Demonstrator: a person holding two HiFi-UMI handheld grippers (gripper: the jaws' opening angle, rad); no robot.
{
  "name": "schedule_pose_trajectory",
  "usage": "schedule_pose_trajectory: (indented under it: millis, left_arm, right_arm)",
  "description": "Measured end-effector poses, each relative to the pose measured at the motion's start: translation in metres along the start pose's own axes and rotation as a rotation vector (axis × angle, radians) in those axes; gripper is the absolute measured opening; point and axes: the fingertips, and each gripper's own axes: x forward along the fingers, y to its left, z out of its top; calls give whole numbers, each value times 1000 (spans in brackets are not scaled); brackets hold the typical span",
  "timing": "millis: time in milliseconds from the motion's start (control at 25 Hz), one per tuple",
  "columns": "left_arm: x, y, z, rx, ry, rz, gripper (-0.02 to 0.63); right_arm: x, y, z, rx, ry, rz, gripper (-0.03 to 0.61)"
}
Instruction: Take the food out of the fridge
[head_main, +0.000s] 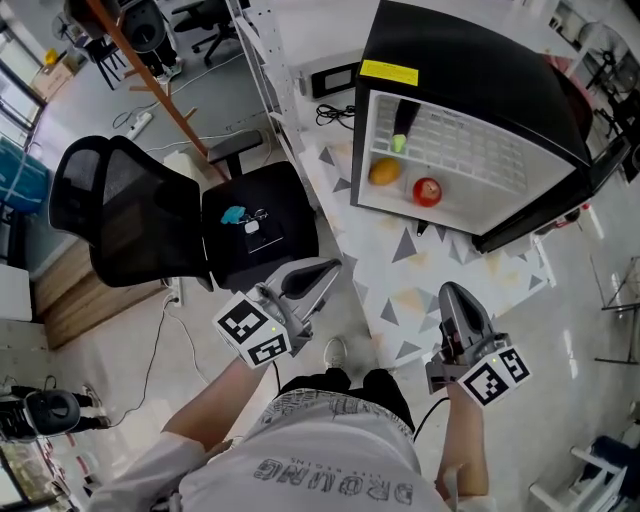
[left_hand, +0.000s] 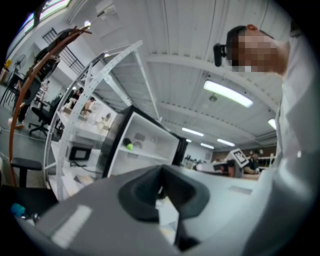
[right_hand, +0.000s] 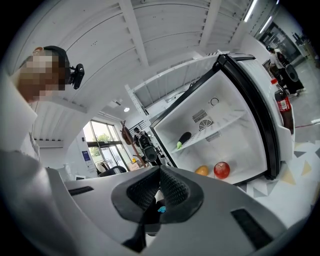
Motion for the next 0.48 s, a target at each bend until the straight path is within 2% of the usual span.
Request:
schedule_pose_trajectory:
  millis: [480]
  left_arm:
    - [48, -4, 6, 36, 4, 50, 7]
  right_arm:
    - [13, -28, 27, -26, 19, 77, 2]
